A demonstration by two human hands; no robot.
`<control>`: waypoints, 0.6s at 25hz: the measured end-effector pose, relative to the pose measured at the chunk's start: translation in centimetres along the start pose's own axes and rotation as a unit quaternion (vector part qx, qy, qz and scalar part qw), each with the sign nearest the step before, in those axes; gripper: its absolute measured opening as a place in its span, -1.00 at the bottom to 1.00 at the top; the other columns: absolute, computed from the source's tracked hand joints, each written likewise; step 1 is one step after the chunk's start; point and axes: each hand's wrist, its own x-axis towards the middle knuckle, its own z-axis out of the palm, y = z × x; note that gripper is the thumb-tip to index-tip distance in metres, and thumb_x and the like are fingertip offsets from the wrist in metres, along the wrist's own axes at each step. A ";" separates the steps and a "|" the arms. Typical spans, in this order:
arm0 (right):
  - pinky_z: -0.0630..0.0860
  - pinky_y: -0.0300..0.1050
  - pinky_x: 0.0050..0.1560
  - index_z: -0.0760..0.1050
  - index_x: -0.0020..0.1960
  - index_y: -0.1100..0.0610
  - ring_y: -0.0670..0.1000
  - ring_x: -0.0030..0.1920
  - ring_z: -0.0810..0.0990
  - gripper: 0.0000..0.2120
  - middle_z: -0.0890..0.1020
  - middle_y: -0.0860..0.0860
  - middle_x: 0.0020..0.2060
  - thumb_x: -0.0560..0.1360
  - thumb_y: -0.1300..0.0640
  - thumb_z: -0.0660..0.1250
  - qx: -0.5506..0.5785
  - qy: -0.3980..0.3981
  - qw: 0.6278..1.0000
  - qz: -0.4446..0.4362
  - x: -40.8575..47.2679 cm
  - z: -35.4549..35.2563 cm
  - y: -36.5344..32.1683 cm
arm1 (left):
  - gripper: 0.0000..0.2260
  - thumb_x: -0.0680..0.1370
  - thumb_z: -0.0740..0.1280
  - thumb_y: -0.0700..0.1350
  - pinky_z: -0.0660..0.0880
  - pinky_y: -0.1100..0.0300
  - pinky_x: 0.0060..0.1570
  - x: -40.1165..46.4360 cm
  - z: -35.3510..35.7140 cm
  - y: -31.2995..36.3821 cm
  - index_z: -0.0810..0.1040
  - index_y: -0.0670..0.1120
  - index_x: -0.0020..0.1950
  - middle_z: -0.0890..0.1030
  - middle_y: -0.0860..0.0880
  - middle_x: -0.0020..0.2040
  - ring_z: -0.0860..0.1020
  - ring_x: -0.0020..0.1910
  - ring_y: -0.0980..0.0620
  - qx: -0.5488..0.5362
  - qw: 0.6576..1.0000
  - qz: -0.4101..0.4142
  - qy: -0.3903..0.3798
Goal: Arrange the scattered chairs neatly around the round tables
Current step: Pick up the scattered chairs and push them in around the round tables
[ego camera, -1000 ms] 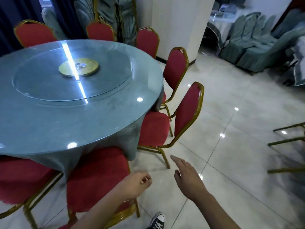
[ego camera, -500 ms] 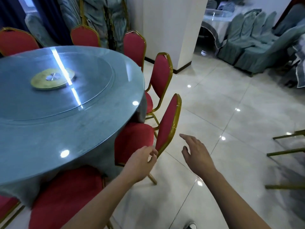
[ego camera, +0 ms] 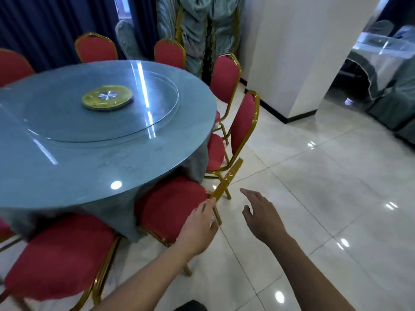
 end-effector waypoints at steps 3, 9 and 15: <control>0.41 -0.01 0.38 0.16 0.57 -0.13 0.01 0.43 0.43 -0.46 0.35 -0.09 0.52 0.64 0.04 0.24 -0.017 -0.035 0.998 -0.044 4.5 0.3 1.5 | -0.35 0.66 0.26 -0.06 0.34 -0.01 0.47 3.0 1.1 0.2 -0.02 0.02 0.65 0.22 -0.01 0.58 0.29 0.51 -0.06 0.018 0.998 -0.065 0.005; 0.23 0.06 0.50 -0.09 0.61 -0.11 0.05 0.57 0.19 -0.32 0.11 -0.04 0.62 0.63 0.01 0.23 -0.081 -0.117 0.985 -0.102 13.8 2.0 3.9 | -0.45 0.64 0.25 -0.12 0.53 0.11 0.12 8.7 4.7 -0.6 0.13 0.12 0.58 0.51 0.04 0.20 0.52 0.09 0.06 -0.019 0.986 -0.165 0.033; 0.16 0.05 0.53 -0.10 0.63 -0.10 0.05 0.58 0.13 -0.30 0.08 -0.05 0.62 0.62 0.00 0.22 -0.116 -0.181 0.962 -0.171 18.8 2.8 6.8 | -0.54 0.58 0.24 -0.23 0.46 0.16 -0.12 9.6 4.1 -1.2 0.28 0.19 0.37 0.55 0.06 0.03 0.50 -0.10 0.07 0.026 0.980 -0.195 0.021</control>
